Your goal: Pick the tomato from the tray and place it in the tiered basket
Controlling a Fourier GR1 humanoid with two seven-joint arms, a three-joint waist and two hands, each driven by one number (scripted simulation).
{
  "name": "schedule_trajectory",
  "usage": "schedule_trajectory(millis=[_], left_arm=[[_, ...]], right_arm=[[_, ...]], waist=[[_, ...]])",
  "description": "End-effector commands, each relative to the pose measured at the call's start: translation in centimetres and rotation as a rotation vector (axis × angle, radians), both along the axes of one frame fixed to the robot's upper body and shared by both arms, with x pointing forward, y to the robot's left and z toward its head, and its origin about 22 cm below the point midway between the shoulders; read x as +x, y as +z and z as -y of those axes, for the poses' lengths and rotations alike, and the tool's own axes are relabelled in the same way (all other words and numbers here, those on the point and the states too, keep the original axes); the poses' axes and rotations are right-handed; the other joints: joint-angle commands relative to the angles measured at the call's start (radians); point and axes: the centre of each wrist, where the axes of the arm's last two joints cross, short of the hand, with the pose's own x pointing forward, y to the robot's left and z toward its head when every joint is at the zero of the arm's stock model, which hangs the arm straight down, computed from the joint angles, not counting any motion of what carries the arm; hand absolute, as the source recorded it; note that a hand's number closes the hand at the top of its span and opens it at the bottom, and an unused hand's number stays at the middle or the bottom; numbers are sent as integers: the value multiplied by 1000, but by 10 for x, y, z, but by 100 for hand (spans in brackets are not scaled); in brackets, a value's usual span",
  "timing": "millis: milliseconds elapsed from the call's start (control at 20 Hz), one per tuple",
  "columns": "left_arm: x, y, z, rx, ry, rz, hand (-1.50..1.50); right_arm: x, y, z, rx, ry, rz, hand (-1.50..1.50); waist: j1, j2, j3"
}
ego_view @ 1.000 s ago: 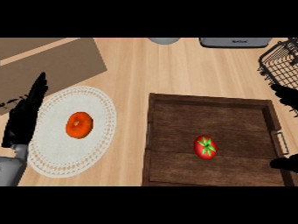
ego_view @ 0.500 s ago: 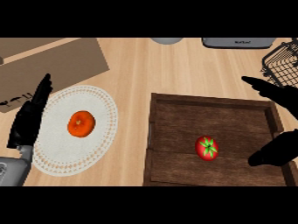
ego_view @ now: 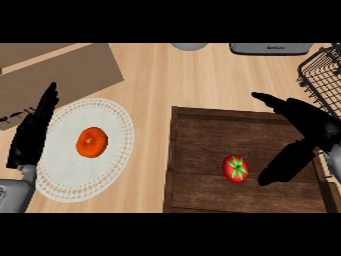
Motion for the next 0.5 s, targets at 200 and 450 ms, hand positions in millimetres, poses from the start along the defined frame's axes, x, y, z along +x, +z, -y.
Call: schedule_trajectory(millis=[200, 450], left_arm=[[1, 6, 2, -8, 11, -5, 0], [-5, -3, -4, 10, 11, 1, 0]], right_arm=[[-7, -1, -19, -127, 27, -98, -150], [-21, -28, -36, -148, 44, -69, -150]], waist=[[-6, -2, 0], [-5, -1, 0]])
